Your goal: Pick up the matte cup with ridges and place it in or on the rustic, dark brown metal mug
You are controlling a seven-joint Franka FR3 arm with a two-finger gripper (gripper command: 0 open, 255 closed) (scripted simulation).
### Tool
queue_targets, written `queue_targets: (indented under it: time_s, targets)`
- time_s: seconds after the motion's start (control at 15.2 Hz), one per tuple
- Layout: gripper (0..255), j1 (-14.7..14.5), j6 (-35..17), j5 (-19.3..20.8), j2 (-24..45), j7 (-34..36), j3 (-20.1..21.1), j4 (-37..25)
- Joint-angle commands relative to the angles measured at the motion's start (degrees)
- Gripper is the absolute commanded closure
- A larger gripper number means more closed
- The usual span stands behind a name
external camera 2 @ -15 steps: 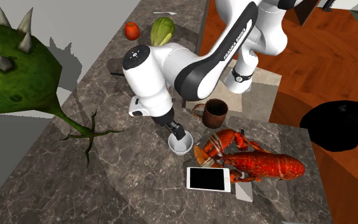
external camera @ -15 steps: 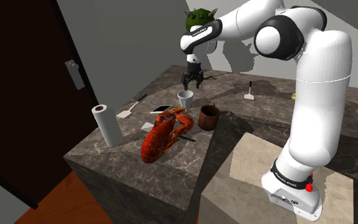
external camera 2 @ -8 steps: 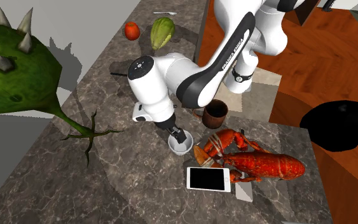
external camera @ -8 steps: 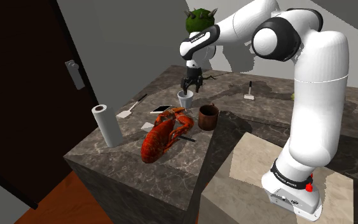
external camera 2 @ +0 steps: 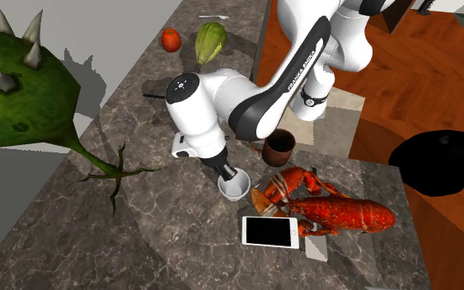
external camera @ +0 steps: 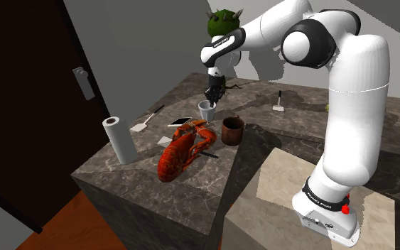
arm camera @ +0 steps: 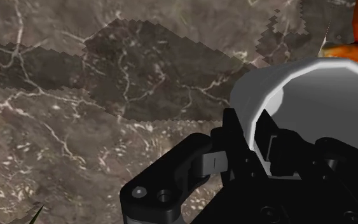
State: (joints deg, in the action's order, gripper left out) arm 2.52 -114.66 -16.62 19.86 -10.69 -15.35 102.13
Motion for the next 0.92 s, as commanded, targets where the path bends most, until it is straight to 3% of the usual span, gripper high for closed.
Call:
queue_targets:
  time_s: [0.0, 0.4, 0.86]
  targets:
    - [255, 0.0, 0.0, 0.0, 0.0, 0.0, 0.0, 0.0]
    - [255, 0.0, 0.0, 0.0, 0.0, 0.0, 0.0, 0.0]
    - [255, -0.1, 4.5, 1.0, -2.0, 1.2, -0.3, -2.6]
